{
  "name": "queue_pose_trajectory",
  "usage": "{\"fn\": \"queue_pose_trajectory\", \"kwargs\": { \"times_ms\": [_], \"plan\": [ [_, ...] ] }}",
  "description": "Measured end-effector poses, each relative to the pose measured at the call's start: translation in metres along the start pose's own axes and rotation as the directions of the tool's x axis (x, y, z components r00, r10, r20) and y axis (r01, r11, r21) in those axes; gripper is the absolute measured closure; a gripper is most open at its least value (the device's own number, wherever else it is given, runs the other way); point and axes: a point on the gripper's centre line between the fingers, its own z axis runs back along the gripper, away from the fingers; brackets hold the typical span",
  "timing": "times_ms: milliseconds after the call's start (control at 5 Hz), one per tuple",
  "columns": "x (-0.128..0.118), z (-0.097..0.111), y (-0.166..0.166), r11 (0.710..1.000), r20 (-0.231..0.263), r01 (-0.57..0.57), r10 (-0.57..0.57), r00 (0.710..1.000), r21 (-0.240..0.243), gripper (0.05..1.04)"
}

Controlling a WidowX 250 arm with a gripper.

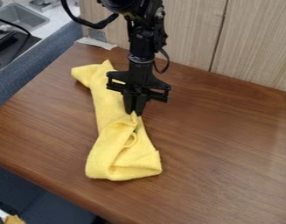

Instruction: Move to close the yellow misellaneous

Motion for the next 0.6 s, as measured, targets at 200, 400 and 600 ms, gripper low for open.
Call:
{"fn": "queue_pose_trajectory", "kwargs": {
  "times_ms": [200, 400, 600],
  "plan": [
    [-0.003, 0.0, 0.004, 1.0, -0.02, -0.01, 0.01, 1.0, 0.011, 0.549],
    [-0.002, 0.012, 0.008, 1.0, 0.0, -0.006, 0.006, 1.0, 0.02, 0.249],
    [0.0, 0.024, 0.013, 1.0, 0.028, -0.011, 0.01, 1.0, 0.014, 0.073]
  ]
}}
